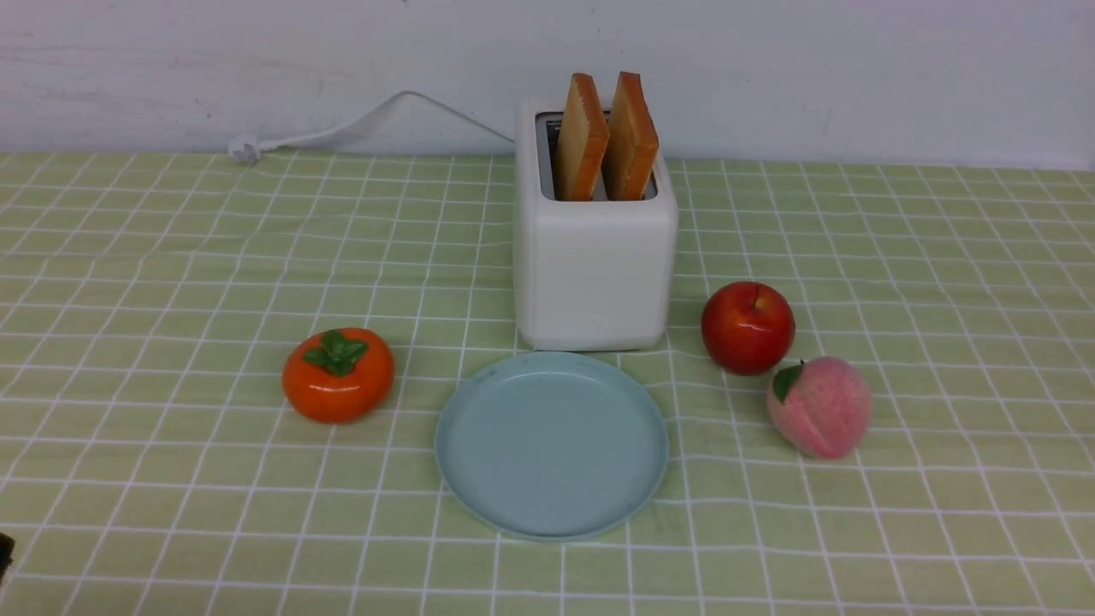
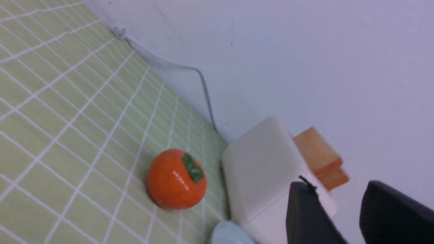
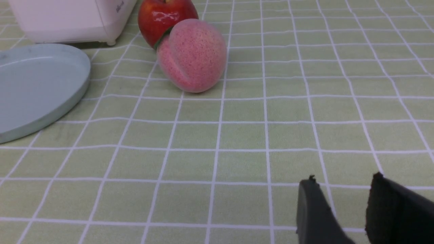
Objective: Take toasted bread from bread machine on green coffee tablecloth place on plate.
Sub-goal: 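Reach for a toast slice standing in the toaster with the left gripper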
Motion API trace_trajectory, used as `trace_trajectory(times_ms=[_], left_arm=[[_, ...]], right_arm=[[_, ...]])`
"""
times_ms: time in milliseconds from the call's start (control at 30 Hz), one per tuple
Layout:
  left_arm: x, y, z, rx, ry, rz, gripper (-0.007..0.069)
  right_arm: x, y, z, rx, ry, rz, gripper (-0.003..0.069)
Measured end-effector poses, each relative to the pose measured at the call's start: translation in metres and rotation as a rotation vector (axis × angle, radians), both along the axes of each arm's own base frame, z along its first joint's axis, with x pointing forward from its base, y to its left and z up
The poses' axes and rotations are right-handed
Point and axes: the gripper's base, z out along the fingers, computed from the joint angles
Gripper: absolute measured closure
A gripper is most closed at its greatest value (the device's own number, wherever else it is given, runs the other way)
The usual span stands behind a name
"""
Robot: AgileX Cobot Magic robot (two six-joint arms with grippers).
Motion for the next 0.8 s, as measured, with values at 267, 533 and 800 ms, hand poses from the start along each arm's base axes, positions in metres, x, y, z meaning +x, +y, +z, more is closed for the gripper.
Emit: trace_trajectory(times_ms=[267,533,800], left_arm=[[-0.004,-0.005,0.018,0.014,-0.004,-0.060,0.0555],[-0.016,-0.011,0.072,0.324,-0.102,-0.093,0.0638],[0.008,-0.018,0.080,0.487,0.024,-0.153,0.0638]], right_arm=[[0.000,0.002,0.002,0.090,-0.014,-0.009,0.0419],[0.004,0.005,0.020,0.669,-0.171,-0.075,0.0419],[0.002,0.005,0.036,0.783,-0.218,-0.067,0.0455]])
